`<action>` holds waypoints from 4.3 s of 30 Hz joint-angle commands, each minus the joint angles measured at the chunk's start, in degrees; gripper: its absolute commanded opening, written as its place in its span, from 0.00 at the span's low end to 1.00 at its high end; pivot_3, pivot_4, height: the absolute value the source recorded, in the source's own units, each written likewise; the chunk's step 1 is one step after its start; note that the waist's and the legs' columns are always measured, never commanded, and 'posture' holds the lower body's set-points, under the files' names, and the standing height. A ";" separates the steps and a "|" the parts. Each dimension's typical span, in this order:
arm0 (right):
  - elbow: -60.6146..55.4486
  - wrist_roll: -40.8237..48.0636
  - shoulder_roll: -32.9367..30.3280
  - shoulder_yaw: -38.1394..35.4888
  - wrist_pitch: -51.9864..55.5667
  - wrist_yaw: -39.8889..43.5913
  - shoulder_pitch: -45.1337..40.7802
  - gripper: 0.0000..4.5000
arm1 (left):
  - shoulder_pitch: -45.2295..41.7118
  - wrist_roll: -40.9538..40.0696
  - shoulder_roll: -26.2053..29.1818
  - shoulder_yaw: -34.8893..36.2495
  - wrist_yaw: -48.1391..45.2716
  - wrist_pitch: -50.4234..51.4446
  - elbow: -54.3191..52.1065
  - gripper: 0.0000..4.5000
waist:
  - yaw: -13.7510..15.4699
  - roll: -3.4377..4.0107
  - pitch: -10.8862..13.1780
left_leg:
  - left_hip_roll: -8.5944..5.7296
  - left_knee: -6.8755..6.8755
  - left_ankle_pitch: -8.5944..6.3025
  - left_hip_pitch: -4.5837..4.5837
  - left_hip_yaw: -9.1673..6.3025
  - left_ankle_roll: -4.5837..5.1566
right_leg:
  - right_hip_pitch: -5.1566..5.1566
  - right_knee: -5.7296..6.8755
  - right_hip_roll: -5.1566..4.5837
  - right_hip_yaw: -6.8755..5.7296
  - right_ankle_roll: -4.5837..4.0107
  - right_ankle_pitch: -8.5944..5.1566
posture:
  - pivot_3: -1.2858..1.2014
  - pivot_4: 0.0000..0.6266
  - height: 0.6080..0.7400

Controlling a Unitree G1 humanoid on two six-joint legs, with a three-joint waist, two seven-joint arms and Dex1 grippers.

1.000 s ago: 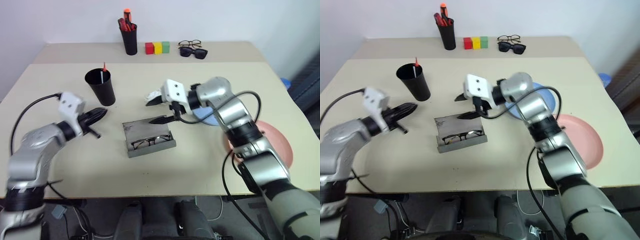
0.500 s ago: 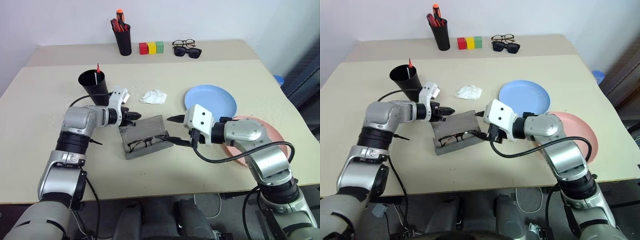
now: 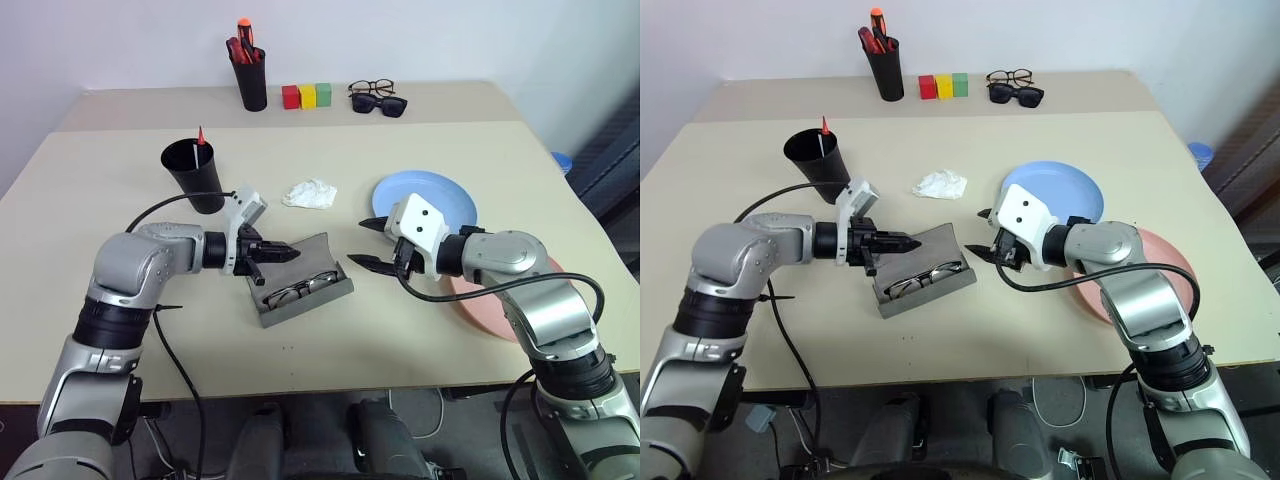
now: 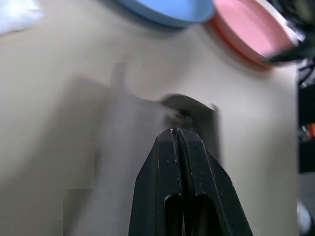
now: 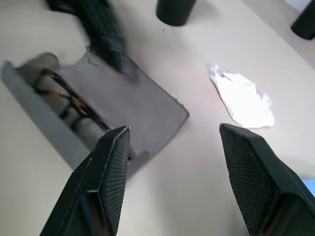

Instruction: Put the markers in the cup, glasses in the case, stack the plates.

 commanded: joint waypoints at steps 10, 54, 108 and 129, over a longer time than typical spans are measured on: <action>4.71 -0.62 0.81 0.22 -4.44 -2.56 -3.08 0.65 | -1.58 -1.96 -5.78 13.06 12.42 -2.91 3.34 0.01 | 1.24 -0.01 0.01 | 0.00 0.15 -0.02 -0.02 -0.01 0.03 | 0.05 0.00 0.00 -0.03 0.00 0.00 | 0.52 0.24 1.00; 25.28 -4.01 10.91 7.59 -7.49 -9.50 -15.86 0.70 | 15.55 1.68 -1.95 15.62 8.55 -27.72 -1.61 0.00 | 0.61 0.03 -0.01 | 0.10 0.27 -0.06 0.04 0.06 0.11 | 0.09 0.02 0.06 -0.01 -0.03 0.00 | 0.52 0.24 1.00; -10.30 -13.45 -8.89 -13.69 2.30 -9.97 11.60 0.00 | 17.62 3.05 -2.74 3.87 2.07 -33.41 -6.25 0.00 | 2.04 0.18 -0.03 | -0.02 -0.21 0.00 0.04 0.09 0.00 | 0.02 -0.12 -0.05 0.02 -0.01 0.00 | 0.52 0.24 1.00; -18.52 -3.77 -8.59 -16.13 8.05 -7.52 20.55 0.86 | 11.67 8.79 -4.68 1.31 -3.66 -41.23 4.81 0.00 | 0.78 0.16 -0.05 | 0.04 -0.21 -0.02 0.50 0.10 0.04 | 0.48 -0.16 0.14 0.18 0.00 -0.01 | 0.52 0.24 1.00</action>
